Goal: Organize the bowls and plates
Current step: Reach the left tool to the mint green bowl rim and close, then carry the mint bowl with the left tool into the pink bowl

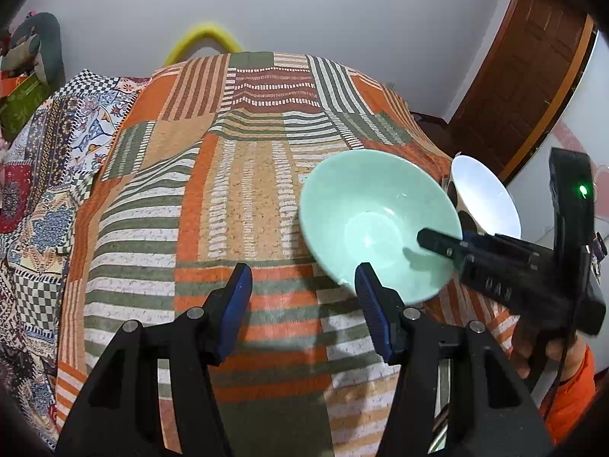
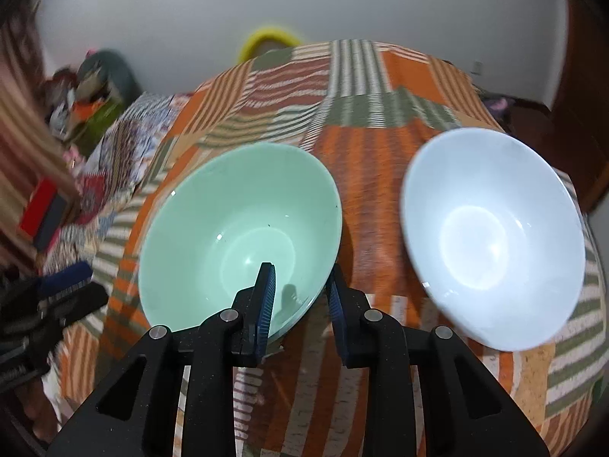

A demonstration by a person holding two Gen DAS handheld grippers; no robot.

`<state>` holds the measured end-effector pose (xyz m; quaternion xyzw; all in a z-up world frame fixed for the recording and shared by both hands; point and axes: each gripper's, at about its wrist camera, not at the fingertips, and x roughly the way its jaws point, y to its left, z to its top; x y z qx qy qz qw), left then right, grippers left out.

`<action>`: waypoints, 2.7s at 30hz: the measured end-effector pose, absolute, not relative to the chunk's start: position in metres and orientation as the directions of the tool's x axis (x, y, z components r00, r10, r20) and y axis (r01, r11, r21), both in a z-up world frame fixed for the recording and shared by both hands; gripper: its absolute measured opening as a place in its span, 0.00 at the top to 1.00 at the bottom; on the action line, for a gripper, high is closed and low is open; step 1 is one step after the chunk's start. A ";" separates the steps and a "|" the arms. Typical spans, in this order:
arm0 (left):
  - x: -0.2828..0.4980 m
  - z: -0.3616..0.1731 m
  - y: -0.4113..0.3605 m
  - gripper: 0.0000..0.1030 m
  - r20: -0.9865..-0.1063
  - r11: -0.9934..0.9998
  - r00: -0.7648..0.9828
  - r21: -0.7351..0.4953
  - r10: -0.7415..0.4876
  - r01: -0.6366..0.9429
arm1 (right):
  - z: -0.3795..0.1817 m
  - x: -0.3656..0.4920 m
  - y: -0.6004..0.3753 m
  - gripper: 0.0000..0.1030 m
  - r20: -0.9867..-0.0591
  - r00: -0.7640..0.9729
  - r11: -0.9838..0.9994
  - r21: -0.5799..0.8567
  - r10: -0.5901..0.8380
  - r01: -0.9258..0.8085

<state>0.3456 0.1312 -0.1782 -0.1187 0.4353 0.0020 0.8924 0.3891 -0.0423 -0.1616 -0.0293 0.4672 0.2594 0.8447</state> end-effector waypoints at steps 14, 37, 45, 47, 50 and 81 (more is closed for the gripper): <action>0.363 -0.206 0.152 0.86 -0.816 0.969 0.574 -0.195 -0.076 -0.149 | -0.167 0.377 -0.024 0.79 -0.807 0.337 0.791 0.240 0.485 -0.563; 0.277 -0.131 0.126 0.86 -0.748 0.983 0.661 -0.159 -0.060 -0.091 | -0.107 0.313 -0.041 0.81 -0.741 0.439 0.812 0.242 0.508 -0.532; 0.230 -0.098 0.118 0.86 -0.718 0.986 0.695 -0.146 -0.051 -0.078 | -0.080 0.280 -0.046 0.81 -0.698 0.481 0.805 0.237 0.531 -0.544; 0.220 -0.093 0.116 0.86 -0.713 0.987 0.699 -0.142 -0.048 -0.077 | -0.077 0.274 -0.047 0.81 -0.693 0.485 0.802 0.233 0.534 -0.550; 0.203 -0.086 0.115 0.86 -0.706 0.987 0.706 -0.139 -0.044 -0.077 | -0.074 0.263 -0.047 0.81 -0.687 0.489 0.799 0.228 0.537 -0.557; 0.102 -0.115 0.140 0.86 -0.741 0.976 0.671 -0.137 0.011 -0.168 | -0.117 0.181 -0.017 0.81 -0.744 0.361 0.748 0.271 0.563 -0.606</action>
